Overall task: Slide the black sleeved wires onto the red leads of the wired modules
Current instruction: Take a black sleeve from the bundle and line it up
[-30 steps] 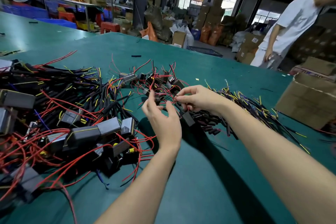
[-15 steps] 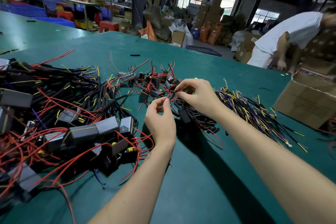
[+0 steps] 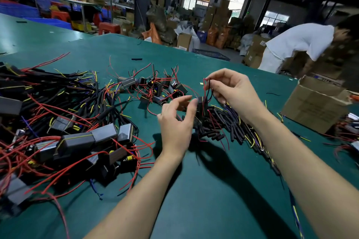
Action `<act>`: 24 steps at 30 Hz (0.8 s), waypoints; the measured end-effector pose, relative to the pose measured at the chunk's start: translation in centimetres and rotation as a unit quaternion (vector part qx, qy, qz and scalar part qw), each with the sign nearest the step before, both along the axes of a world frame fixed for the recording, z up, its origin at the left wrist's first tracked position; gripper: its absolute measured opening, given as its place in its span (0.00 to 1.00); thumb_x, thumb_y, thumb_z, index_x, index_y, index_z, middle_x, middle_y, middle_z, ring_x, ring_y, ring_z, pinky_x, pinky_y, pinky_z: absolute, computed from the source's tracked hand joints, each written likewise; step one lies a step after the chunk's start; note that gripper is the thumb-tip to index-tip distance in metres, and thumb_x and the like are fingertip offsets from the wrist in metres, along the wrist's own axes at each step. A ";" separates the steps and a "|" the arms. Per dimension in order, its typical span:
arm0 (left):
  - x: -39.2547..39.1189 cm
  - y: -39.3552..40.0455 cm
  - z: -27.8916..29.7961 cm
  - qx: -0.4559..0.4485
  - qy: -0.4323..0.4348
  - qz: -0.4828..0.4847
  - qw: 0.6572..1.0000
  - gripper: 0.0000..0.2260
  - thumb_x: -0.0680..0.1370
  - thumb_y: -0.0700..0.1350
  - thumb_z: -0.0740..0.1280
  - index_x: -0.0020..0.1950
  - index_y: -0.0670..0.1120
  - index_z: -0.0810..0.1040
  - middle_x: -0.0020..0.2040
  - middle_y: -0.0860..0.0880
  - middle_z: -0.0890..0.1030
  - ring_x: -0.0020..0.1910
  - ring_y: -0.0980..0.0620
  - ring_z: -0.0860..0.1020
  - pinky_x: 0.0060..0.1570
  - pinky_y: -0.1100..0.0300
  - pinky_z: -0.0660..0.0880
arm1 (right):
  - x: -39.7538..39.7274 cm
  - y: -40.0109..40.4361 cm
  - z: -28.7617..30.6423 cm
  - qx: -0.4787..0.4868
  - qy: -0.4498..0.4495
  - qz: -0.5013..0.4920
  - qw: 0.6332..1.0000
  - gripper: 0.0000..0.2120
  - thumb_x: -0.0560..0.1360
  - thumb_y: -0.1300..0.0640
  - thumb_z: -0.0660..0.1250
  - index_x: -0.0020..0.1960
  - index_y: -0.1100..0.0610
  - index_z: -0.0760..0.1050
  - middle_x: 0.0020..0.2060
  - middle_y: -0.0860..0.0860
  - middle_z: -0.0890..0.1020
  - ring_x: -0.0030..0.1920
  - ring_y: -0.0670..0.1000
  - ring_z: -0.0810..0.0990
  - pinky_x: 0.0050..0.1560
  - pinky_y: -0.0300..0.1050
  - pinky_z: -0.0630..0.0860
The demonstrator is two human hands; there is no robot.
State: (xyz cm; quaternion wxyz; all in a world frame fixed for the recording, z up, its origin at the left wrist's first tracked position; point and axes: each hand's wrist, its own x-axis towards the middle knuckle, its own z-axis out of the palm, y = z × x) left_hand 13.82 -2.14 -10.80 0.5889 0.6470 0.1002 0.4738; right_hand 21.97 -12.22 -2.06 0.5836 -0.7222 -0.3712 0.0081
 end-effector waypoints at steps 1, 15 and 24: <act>0.0 -0.2 0.1 0.004 -0.013 -0.029 0.999 0.06 0.75 0.50 0.69 0.50 0.51 0.81 0.43 0.56 0.81 0.46 0.52 0.78 0.55 0.47 0.74 | -0.2 -0.4 0.1 -0.003 0.014 0.013 1.000 0.09 0.77 0.68 0.63 0.45 0.57 0.77 0.36 0.51 0.83 0.28 0.43 0.71 0.25 0.34 0.65; 0.5 -1.1 -0.6 -0.055 0.088 -0.256 0.961 0.08 0.79 0.41 0.65 0.44 0.44 0.82 0.25 0.53 0.74 0.23 0.58 0.69 0.25 0.68 0.66 | -1.5 -4.4 -5.9 0.014 0.053 -0.092 0.994 0.09 0.75 0.69 0.66 0.45 0.56 0.79 0.35 0.50 0.83 0.32 0.39 0.79 0.37 0.29 0.73; 0.4 -1.0 -0.8 -0.089 0.121 -0.330 0.932 0.08 0.80 0.46 0.63 0.43 0.46 0.79 0.31 0.50 0.76 0.30 0.55 0.74 0.27 0.64 0.72 | -2.4 -4.8 -7.7 0.014 -0.004 -0.135 0.991 0.09 0.74 0.65 0.68 0.41 0.52 0.79 0.35 0.47 0.82 0.35 0.40 0.77 0.41 0.32 0.72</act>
